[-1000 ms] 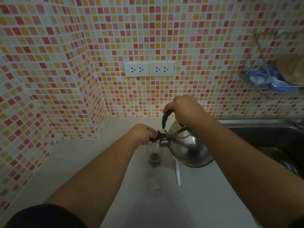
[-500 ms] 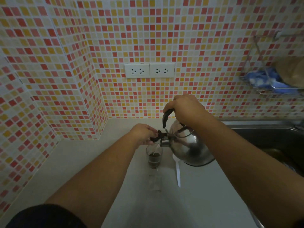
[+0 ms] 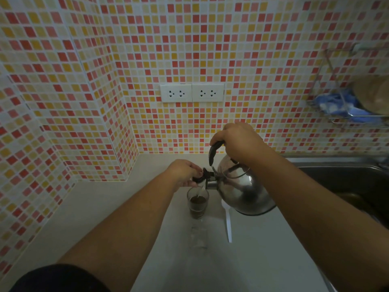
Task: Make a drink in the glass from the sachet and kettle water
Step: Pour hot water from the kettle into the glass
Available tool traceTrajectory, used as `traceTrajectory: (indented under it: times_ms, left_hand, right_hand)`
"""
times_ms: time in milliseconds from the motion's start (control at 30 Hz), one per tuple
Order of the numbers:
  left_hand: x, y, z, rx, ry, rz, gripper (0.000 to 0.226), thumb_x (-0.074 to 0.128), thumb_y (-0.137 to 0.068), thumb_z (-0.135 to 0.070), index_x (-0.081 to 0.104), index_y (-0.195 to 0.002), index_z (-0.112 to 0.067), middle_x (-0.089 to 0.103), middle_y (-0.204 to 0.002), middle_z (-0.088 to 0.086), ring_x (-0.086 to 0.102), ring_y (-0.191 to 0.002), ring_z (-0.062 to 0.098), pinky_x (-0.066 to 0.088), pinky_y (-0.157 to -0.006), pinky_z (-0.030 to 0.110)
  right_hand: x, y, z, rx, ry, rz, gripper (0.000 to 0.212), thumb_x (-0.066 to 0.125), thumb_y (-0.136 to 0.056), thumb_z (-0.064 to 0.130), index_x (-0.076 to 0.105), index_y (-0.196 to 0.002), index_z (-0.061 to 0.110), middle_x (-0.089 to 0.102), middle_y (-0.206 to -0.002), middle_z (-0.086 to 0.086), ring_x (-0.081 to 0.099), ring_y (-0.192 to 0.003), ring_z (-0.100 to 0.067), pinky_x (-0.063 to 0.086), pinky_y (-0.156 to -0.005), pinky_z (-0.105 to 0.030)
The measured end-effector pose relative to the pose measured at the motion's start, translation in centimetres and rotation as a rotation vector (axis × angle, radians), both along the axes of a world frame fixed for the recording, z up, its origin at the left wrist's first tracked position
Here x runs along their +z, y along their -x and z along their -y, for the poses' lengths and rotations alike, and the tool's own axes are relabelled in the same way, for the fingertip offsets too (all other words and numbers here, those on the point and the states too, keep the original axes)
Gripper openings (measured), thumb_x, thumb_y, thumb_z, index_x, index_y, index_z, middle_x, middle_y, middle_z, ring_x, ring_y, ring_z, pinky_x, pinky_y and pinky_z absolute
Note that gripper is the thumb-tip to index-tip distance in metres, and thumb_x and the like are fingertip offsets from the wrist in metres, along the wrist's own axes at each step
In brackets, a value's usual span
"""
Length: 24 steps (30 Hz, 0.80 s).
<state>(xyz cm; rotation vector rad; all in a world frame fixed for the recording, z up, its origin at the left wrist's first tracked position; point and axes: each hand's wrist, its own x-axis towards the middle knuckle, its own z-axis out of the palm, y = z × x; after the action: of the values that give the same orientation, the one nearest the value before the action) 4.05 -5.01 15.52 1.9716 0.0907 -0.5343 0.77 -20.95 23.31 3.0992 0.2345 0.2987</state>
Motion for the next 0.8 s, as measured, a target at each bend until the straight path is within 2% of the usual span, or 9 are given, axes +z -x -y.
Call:
traceTrajectory:
  times_ms: [267,467,667,800]
  left_hand:
    - [-0.1,-0.1,-0.1,-0.003,0.010,0.000,0.012,0.069,-0.080,-0.003,0.066,-0.082,-0.015,0.068,-0.108,0.015,0.069,-0.083,0.024,0.061,-0.058,0.027]
    - [0.0,-0.2,-0.5,-0.030,0.027,-0.012,0.012,0.068,-0.081,-0.004,0.066,-0.090,-0.011,0.068,-0.107,0.015,0.069,-0.085,0.024,0.061,-0.065,0.029]
    - [0.6,-0.7,-1.0,-0.032,0.082,0.013,0.013,0.064,-0.085,-0.004,0.066,-0.095,-0.011,0.067,-0.107,0.013,0.068,-0.087,0.023,0.060,-0.068,0.029]
    - [1.1,-1.6,-0.8,0.005,0.211,0.086,0.021,0.056,-0.090,-0.008,0.064,-0.109,-0.014,0.063,-0.118,0.010,0.066,-0.096,0.023,0.059,-0.075,0.029]
  right_hand:
    - [0.2,0.2,-0.3,-0.009,0.029,-0.013,0.052,0.057,-0.084,0.001,0.058,-0.118,0.040,0.059,-0.117,-0.003,0.049,-0.103,-0.027,0.042,-0.089,-0.039]
    - [-0.3,0.0,-0.1,-0.017,-0.046,0.024,0.051,0.058,-0.082,0.000,0.061,-0.113,0.041,0.061,-0.112,-0.002,0.049,-0.099,-0.025,0.043,-0.085,-0.038]
    - [-0.2,0.2,1.3,-0.080,-0.215,0.072,0.046,0.056,-0.086,0.002,0.060,-0.114,0.038,0.061,-0.113,-0.003,0.055,-0.097,-0.025,0.052,-0.085,-0.041]
    - [0.9,-0.3,2.9,-0.150,-0.437,0.194,0.040,0.055,-0.088,0.005,0.062,-0.110,0.038,0.063,-0.110,-0.002,0.058,-0.086,-0.021,0.051,-0.068,-0.030]
